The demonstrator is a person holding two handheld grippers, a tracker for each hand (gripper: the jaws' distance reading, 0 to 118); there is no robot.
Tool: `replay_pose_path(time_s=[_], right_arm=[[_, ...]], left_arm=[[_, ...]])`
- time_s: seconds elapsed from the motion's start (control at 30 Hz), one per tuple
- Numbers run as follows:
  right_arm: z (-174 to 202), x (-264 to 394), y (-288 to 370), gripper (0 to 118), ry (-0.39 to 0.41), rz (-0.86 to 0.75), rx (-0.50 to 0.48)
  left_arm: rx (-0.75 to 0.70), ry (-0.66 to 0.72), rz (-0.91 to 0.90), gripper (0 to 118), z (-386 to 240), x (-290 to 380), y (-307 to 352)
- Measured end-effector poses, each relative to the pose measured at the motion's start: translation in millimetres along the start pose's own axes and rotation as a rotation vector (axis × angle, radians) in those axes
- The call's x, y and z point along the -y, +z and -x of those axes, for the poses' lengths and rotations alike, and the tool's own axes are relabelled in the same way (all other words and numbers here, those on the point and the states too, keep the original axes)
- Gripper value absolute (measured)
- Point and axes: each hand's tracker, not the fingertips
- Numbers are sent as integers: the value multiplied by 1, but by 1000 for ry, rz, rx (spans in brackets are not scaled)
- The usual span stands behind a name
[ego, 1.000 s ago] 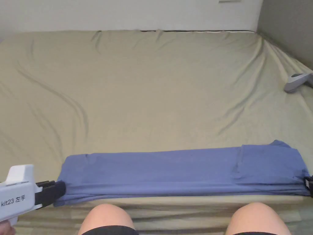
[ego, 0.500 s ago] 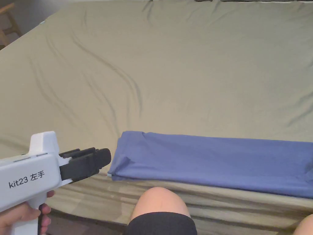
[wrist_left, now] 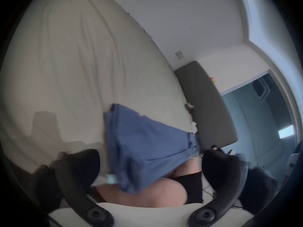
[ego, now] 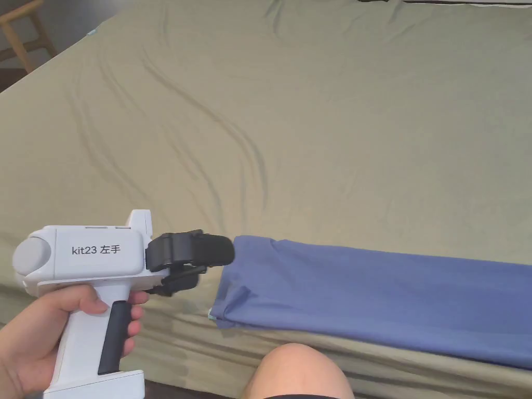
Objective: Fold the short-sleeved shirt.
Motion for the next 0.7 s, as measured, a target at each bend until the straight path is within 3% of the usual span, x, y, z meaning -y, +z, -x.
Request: replay_pose_path(time_s=[0.03,0.13,0.2,0.33,0.37,0.4,0.43,0.47,0.5,0.57,0.6,0.7], right_arm=[[2,-1,-1,0,4,1,-2],[7,0,-1,0,13,-5,-28],[12,2,-4,0,43,14,-35],[17,5,-7,0,32,28,-60],[19,6,-8,0,32,33,-61],[21,6,-9,0,32,36,-63],[22,5,-8,0,33,35,-70],[23,5,-8,0,35,36,-77],[24,5,-7,0,39,36,-83],[26,5,-5,0,53,31,-88],[27,5,-4,0,64,28,-84],[26,6,-4,0,73,26,-87]], left_arm=[[-9,5,-30,115,2,0,-2],[14,198,145,115,26,2,-31],[115,53,24,115,16,15,-40],[166,129,54,115,11,21,-75],[168,133,54,109,9,22,-84],[161,111,65,88,4,22,-90],[123,80,92,44,8,19,-99],[-4,30,127,5,8,23,-111],[-73,1,142,5,12,25,-117],[49,63,114,5,11,18,-106],[-28,13,90,5,5,14,-101],[-77,-70,118,4,-17,-1,-90]])
